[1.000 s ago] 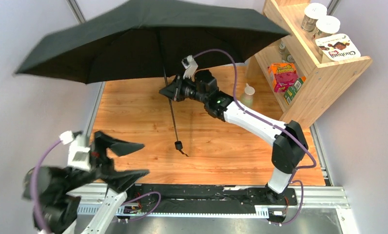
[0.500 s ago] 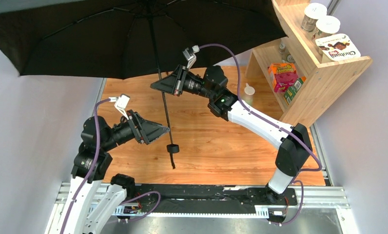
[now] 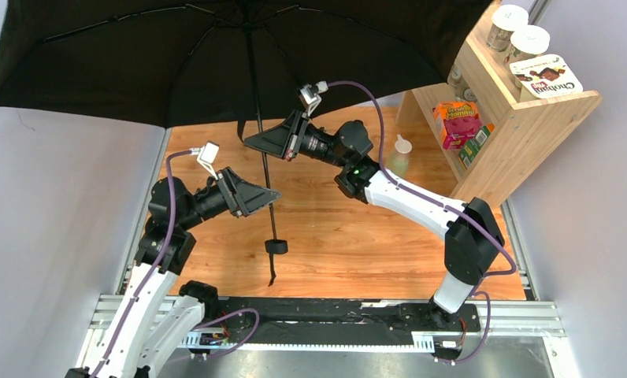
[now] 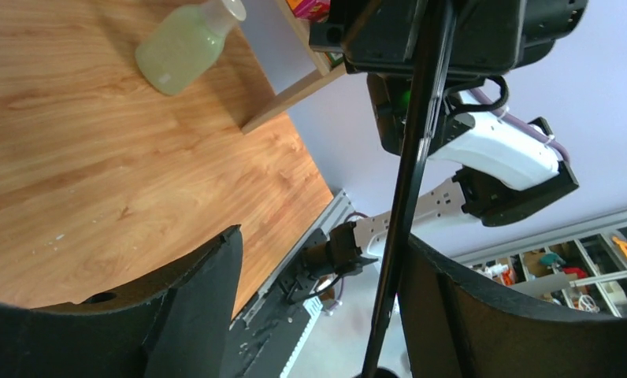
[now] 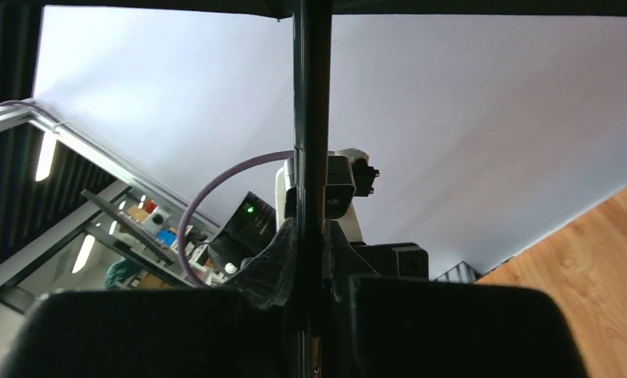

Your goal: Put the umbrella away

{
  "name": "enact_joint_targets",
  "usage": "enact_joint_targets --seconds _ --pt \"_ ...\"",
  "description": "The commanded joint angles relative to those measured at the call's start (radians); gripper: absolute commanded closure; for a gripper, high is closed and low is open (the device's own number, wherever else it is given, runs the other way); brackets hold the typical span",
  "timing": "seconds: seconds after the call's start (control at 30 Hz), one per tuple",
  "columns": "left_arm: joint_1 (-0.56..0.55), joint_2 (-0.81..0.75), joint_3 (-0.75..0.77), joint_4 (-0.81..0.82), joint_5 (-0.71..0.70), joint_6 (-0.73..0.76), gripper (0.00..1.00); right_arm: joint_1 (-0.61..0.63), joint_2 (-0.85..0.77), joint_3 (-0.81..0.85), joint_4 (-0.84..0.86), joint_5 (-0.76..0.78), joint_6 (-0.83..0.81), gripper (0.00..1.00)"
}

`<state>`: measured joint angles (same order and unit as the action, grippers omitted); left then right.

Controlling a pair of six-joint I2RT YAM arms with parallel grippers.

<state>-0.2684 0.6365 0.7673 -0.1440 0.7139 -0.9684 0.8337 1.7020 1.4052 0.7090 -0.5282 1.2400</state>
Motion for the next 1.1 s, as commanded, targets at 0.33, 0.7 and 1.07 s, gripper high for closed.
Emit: enact_joint_targets --seconds 0.33,0.7,1.07 --pt "0.005 0.083 0.095 -0.113 -0.051 0.198 0.82 0.193 -0.153 0.129 -0.531 0.424 -0.488 1.00" --pt "0.005 0.031 0.219 -0.337 -0.274 0.399 1.00 0.194 -0.018 0.463 -0.914 0.654 -0.691 0.32" --pt "0.005 0.026 0.225 -0.353 -0.284 0.416 1.00 0.200 0.320 0.958 -1.144 0.810 -0.741 0.30"
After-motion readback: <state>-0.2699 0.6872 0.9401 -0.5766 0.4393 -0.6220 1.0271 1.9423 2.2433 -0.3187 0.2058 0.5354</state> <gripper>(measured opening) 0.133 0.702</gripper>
